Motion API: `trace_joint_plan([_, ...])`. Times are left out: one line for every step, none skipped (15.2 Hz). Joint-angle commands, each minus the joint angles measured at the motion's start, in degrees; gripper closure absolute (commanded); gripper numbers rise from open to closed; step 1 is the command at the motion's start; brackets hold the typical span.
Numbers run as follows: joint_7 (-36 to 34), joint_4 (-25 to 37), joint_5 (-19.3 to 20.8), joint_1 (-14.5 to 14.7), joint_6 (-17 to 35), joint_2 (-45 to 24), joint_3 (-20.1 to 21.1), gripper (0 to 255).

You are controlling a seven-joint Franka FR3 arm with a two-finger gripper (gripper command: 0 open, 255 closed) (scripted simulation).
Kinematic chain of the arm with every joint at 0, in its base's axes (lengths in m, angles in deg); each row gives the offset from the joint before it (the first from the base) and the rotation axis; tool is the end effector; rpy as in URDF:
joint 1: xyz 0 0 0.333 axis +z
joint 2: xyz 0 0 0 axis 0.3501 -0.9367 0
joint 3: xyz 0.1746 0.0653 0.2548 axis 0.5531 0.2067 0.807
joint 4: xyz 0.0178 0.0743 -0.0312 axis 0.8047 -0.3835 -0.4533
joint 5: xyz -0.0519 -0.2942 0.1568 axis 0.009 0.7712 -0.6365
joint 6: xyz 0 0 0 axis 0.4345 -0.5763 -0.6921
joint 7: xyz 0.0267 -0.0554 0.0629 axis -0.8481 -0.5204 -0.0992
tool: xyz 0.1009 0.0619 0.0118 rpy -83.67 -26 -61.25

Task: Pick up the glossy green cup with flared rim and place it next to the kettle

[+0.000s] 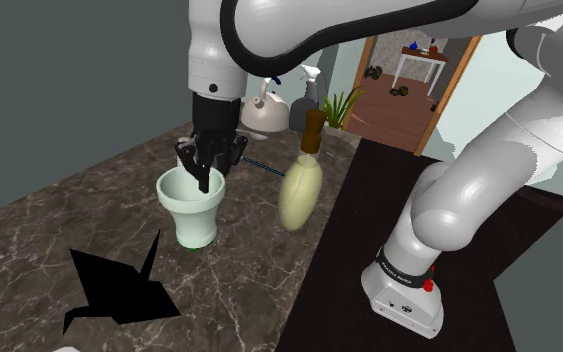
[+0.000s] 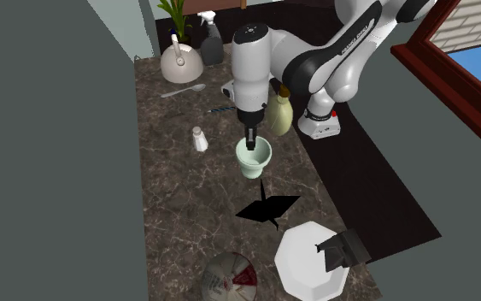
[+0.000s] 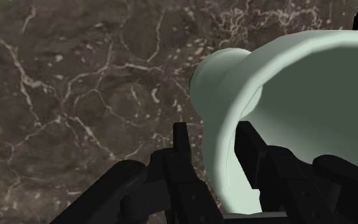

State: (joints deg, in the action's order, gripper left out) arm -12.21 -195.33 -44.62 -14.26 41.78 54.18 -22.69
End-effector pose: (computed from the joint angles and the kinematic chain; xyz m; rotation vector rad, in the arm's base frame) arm 0.3287 0.2668 0.5085 -3.0057 0.1375 0.0561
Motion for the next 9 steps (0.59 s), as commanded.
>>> trace_joint_plan([0.0,0.0,0.0,0.0,0.0,0.0,0.0,255])
trace_joint_plan([0.0,0.0,0.0,0.0,0.0,0.0,0.0,255])
trace_joint_plan([0.01,-0.01,0.0,0.0,0.0,0.01,0.0,255])
trace_joint_plan([0.01,-0.03,-0.01,0.0,0.01,0.02,0.0,255])
trace_joint_plan([0.01,-0.03,-0.01,0.0,0.01,0.03,-0.01,255])
trace_joint_plan([0.01,-0.01,0.0,0.0,0.01,0.0,0.0,255])
trace_joint_plan([0.02,-0.04,-0.01,0.0,0.02,0.02,-0.01,255])
trace_joint_plan([0.0,-0.01,0.0,0.0,0.01,0.0,0.0,255])
trace_joint_plan([-0.08,0.63,0.05,-0.03,-0.77,0.15,-0.11,255])
